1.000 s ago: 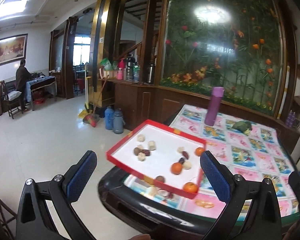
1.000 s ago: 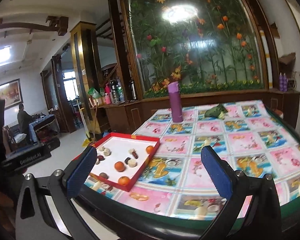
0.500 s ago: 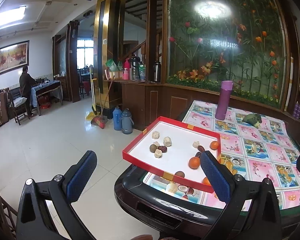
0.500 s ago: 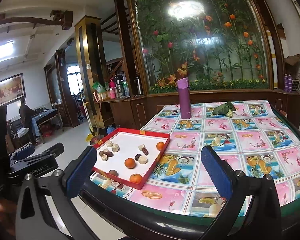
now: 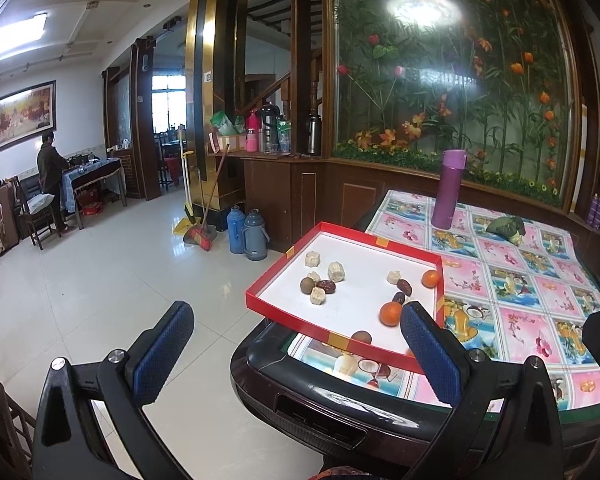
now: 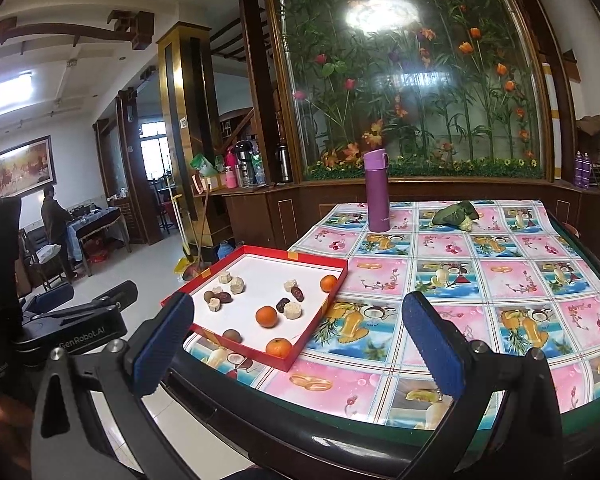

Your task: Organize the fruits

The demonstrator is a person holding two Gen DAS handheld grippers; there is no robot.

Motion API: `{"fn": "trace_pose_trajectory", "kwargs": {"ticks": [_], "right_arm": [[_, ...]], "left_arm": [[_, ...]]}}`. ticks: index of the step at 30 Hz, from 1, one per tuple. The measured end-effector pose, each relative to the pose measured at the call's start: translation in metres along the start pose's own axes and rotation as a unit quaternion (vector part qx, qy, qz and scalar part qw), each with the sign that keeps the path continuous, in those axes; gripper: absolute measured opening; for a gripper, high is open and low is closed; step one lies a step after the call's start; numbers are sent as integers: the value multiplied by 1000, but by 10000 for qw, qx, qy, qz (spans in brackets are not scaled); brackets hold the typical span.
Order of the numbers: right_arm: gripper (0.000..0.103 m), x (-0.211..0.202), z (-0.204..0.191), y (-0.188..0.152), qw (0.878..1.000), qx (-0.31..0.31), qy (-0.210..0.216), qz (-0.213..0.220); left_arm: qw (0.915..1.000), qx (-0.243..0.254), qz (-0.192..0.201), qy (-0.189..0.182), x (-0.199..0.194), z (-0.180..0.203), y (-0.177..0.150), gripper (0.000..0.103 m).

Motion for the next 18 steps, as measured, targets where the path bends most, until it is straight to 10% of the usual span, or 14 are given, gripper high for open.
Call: {"fn": "trace_pose_trajectory", "kwargs": {"ticks": [18], "right_arm": [[103,1,0,0,10000,39,-30,24]], "left_arm": [[10000,12,-17,0,-1,-1,-2,103]]}}
Point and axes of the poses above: each gripper's, at about its wrist camera, not at the fingertips, and x roughly the way its jaws point, z to its right, y to its top, the point moved 4 cm from there along x, roughly the way its jaws point, and after that the axes turned 12 degrees about -y, right-handed, at the moved point
